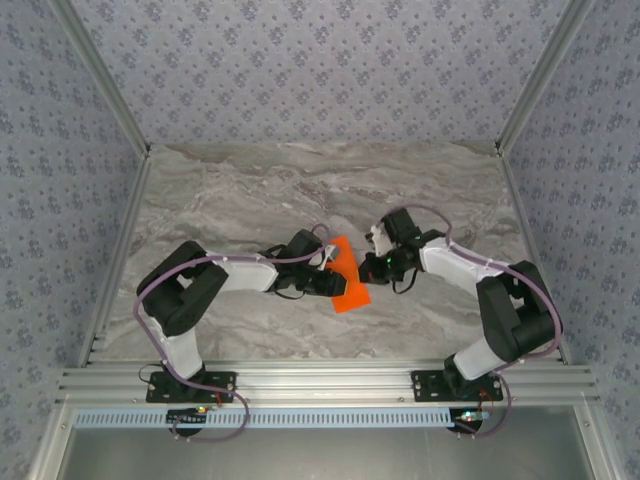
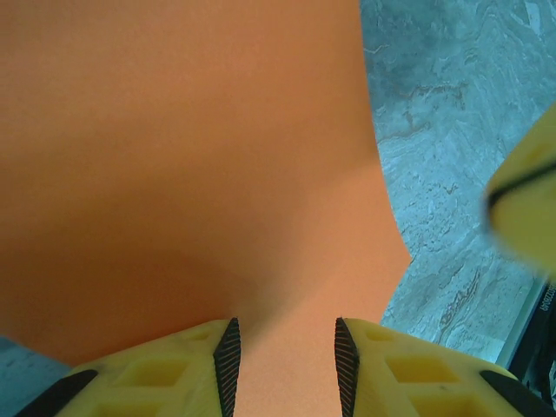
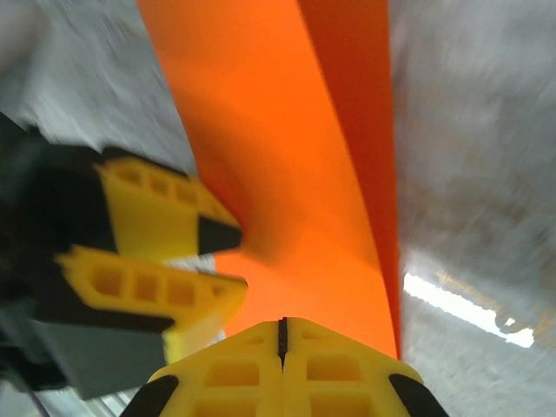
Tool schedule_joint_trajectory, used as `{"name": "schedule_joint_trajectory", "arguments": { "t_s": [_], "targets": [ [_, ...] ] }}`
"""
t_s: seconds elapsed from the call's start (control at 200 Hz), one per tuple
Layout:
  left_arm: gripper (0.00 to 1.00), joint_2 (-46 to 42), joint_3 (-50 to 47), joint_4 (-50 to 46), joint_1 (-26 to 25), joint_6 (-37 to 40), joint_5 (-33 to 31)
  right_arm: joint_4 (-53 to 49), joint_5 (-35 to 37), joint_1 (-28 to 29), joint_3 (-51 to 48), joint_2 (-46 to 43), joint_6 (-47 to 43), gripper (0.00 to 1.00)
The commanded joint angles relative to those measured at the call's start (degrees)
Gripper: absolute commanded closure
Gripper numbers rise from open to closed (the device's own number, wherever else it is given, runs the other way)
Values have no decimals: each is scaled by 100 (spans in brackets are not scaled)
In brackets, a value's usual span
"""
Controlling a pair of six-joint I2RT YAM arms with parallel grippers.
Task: Fold a paper plane with a square sheet of paper (fold left side to right side)
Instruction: Hold the square sheet of paper at the center of the table, then first fold the square sheet of paper in half at the center of the table.
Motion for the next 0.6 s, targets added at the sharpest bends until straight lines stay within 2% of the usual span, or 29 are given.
{"name": "schedule_joint_trajectory", "arguments": {
  "t_s": [0.0, 0.19, 0.365, 0.595],
  "targets": [
    [64, 144, -2, -358, -77, -35, -180, 251, -79, 80, -204, 236, 240, 100],
    [64, 105, 41, -387, -77, -42, -206, 208, 207, 125, -220, 795, 181, 100],
    [63, 3, 217, -478, 1, 4, -189, -170, 682, 118, -228, 913, 34, 100],
    [63, 144, 493, -636, 198, 223, -180, -312, 855, 120, -192, 968, -57, 100]
  ]
}}
